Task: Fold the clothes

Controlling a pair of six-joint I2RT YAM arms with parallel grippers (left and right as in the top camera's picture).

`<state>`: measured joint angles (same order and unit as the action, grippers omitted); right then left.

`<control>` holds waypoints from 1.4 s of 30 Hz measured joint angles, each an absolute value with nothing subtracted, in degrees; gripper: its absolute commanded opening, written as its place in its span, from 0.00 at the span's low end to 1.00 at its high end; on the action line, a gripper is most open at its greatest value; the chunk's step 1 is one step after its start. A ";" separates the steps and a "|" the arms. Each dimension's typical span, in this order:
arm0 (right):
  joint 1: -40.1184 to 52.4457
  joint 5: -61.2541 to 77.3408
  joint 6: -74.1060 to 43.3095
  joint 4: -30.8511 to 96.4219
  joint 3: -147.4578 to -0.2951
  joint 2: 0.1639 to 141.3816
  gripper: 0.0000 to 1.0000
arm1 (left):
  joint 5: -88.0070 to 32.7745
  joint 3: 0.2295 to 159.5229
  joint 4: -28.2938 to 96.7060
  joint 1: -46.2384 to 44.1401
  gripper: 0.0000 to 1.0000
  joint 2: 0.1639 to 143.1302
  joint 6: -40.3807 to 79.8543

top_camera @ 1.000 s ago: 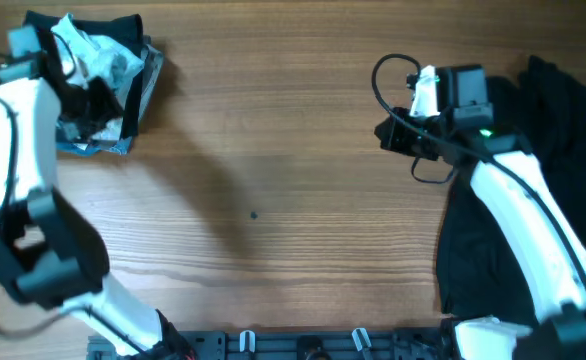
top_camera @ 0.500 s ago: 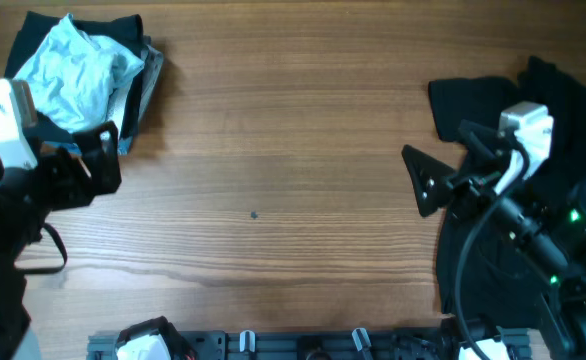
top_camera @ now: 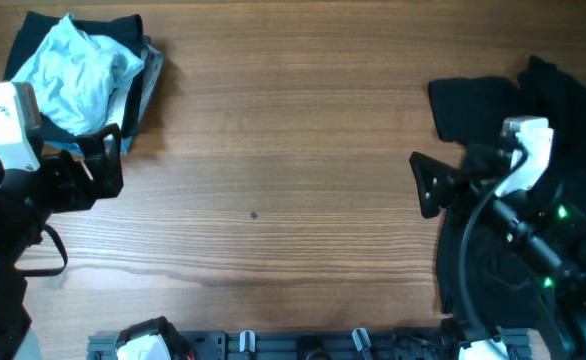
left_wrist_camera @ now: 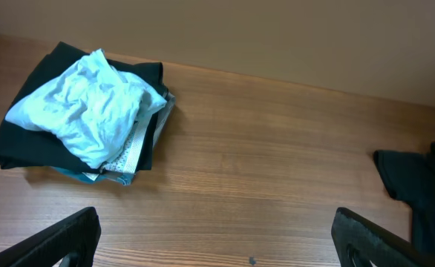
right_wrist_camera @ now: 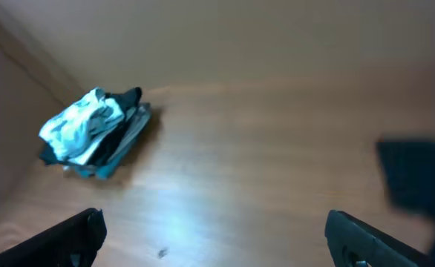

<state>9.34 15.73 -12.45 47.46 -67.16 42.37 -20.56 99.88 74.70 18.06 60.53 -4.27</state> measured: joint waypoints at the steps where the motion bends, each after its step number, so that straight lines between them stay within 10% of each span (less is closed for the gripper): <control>1: 9.34 14.94 -8.99 46.04 -66.13 40.40 1.00 | -20.60 99.88 74.67 18.06 1.00 60.51 -4.27; 11: 9.43 6.24 -2.72 33.34 -28.34 1.56 1.00 | -20.93 99.77 74.78 18.06 1.00 60.53 -4.27; 23: 9.43 5.67 -7.53 0.84 -1.19 0.93 1.00 | -20.93 99.74 74.83 18.06 1.00 60.53 -4.29; 42: 9.43 5.67 -8.32 -0.05 -0.36 0.89 1.00 | -20.93 99.74 74.83 18.04 1.00 60.53 -4.29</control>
